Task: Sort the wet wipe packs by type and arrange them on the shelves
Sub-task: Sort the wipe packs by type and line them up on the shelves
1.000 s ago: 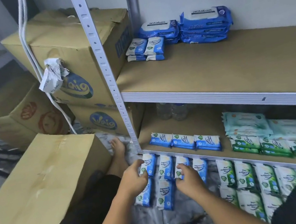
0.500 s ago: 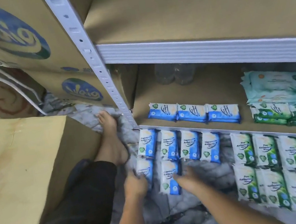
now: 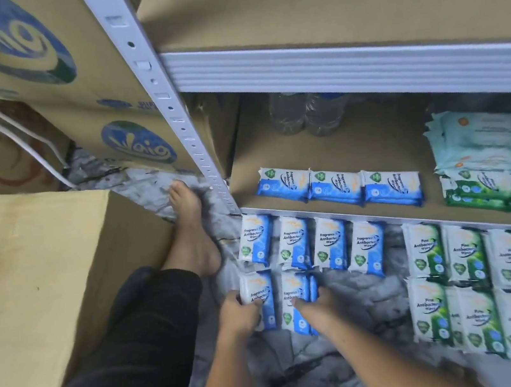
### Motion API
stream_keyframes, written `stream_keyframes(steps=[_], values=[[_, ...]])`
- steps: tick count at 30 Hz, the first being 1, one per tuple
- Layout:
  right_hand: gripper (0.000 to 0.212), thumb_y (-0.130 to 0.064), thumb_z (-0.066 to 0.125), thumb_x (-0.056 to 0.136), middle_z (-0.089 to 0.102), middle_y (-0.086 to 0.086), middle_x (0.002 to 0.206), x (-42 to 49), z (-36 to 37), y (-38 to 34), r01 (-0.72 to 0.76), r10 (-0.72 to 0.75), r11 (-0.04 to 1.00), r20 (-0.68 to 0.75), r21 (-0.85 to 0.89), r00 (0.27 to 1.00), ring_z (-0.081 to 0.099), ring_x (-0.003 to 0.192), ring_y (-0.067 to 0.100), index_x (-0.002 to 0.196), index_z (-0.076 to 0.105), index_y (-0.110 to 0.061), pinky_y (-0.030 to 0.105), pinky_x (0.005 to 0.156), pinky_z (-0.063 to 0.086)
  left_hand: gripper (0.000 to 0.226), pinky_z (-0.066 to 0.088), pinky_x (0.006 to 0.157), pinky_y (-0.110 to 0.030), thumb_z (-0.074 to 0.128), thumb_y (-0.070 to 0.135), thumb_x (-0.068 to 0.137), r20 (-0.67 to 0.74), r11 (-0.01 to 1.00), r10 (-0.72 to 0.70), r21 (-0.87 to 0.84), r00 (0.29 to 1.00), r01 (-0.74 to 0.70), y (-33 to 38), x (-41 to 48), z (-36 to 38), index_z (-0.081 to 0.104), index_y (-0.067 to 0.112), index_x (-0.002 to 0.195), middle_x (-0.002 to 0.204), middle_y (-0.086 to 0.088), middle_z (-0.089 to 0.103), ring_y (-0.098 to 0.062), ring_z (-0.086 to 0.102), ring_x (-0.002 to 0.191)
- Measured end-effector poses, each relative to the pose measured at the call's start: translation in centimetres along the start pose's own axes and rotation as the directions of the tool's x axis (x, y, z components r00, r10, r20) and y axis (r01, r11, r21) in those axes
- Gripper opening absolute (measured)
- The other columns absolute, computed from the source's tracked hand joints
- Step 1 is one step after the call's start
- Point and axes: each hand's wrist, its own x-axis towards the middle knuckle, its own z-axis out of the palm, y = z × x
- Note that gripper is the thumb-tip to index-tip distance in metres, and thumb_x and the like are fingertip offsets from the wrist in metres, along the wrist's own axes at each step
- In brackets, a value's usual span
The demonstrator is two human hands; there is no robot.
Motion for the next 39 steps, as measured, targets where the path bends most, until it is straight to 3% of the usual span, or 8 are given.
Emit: stream_keyframes(steps=[6,10,15,23,26,30,36,39], values=[[0.032,-0.057,0.071,0.080,0.072,-0.005,0.073,-3.4,-3.3,1.0,0.143,-0.141,0.989,-0.048,0.043,0.989,0.071,0.065,0.014,0.089,0.064,-0.026,0.034,0.062,0.062,0.015,0.040,0.048,-0.023,0.070,0.003,0.083,0.054,0.998,0.054,-0.044,0.997,-0.051,2.1,-4.1,-0.9,0.062,0.012,0.092,0.072,-0.007,0.065,-0.016,0.051,0.046],[0.030,-0.046,0.076,0.081,0.071,-0.001,0.082,-7.4,-6.8,0.4,0.247,-0.236,0.957,-0.089,0.150,0.968,0.069,0.072,0.015,0.092,0.065,-0.020,0.026,0.060,0.053,0.013,0.040,0.047,-0.025,0.069,0.000,0.081,0.112,0.986,0.163,-0.055,0.980,-0.158,5.0,-8.2,-2.1,0.063,0.008,0.090,0.067,-0.007,0.062,-0.017,0.050,0.044],[0.033,-0.048,0.078,0.077,0.073,0.000,0.079,-12.7,-11.3,-0.4,0.364,-0.335,0.905,-0.159,0.219,0.929,0.070,0.072,0.016,0.087,0.067,-0.018,0.029,0.062,0.055,0.019,0.046,0.057,-0.026,0.072,0.023,0.069,0.043,0.936,0.347,-0.086,0.937,-0.342,9.2,-14.7,-3.6,0.067,0.013,0.085,0.075,-0.008,0.069,-0.017,0.057,0.053],[0.034,-0.044,0.081,0.077,0.076,0.006,0.086,-20.0,-19.4,-1.9,0.580,-0.508,0.748,-0.284,0.323,0.813,0.072,0.077,0.021,0.088,0.071,-0.013,0.036,0.068,0.056,0.014,0.048,0.049,-0.021,0.074,0.017,0.087,-0.020,0.831,0.551,-0.084,0.834,-0.551,15.9,-25.3,-4.7,0.067,0.006,0.094,0.084,-0.007,0.069,-0.014,0.061,0.066],[0.032,-0.042,0.082,0.079,0.077,0.001,0.082,-22.5,-22.6,-3.1,0.630,-0.545,0.684,-0.316,0.367,0.776,0.073,0.074,0.019,0.089,0.074,-0.013,0.034,0.073,0.061,0.021,0.054,0.071,-0.033,0.075,0.026,0.086,-0.034,0.801,0.596,-0.050,0.802,-0.597,18.9,-28.5,-5.6,0.069,0.010,0.098,0.093,-0.008,0.075,-0.020,0.069,0.082],[0.040,-0.049,0.085,0.071,0.079,0.004,0.086,-24.7,-26.8,-5.6,0.665,-0.584,0.615,-0.321,0.423,0.745,0.076,0.085,0.027,0.089,0.077,-0.014,0.048,0.086,0.059,0.027,0.049,0.068,-0.033,0.075,0.029,0.084,-0.026,0.745,0.658,-0.118,0.752,-0.656,22.8,-31.0,-6.8,0.070,0.014,0.105,0.097,-0.009,0.075,-0.022,0.070,0.086],[0.024,-0.028,0.084,0.081,0.078,0.006,0.082,-26.1,-31.8,-10.6,0.709,-0.629,0.518,-0.349,0.478,0.695,0.076,0.075,0.020,0.089,0.074,-0.008,0.031,0.069,0.056,0.067,0.059,0.087,-0.054,0.084,0.045,0.052,-0.037,0.707,0.669,-0.279,0.743,-0.650,29.1,-30.8,-7.7,0.067,0.024,0.113,0.096,-0.003,0.078,-0.026,0.076,0.087],[0.028,-0.032,0.087,0.076,0.078,0.005,0.080,-25.3,-33.7,-13.1,0.720,-0.635,0.513,-0.358,0.468,0.685,0.076,0.073,0.021,0.087,0.074,-0.009,0.037,0.074,0.059,0.041,0.058,0.086,-0.049,0.085,0.038,0.064,-0.054,0.694,0.678,-0.281,0.733,-0.663,31.8,-31.5,-7.1,0.072,0.016,0.096,0.088,-0.004,0.078,-0.027,0.074,0.085]])
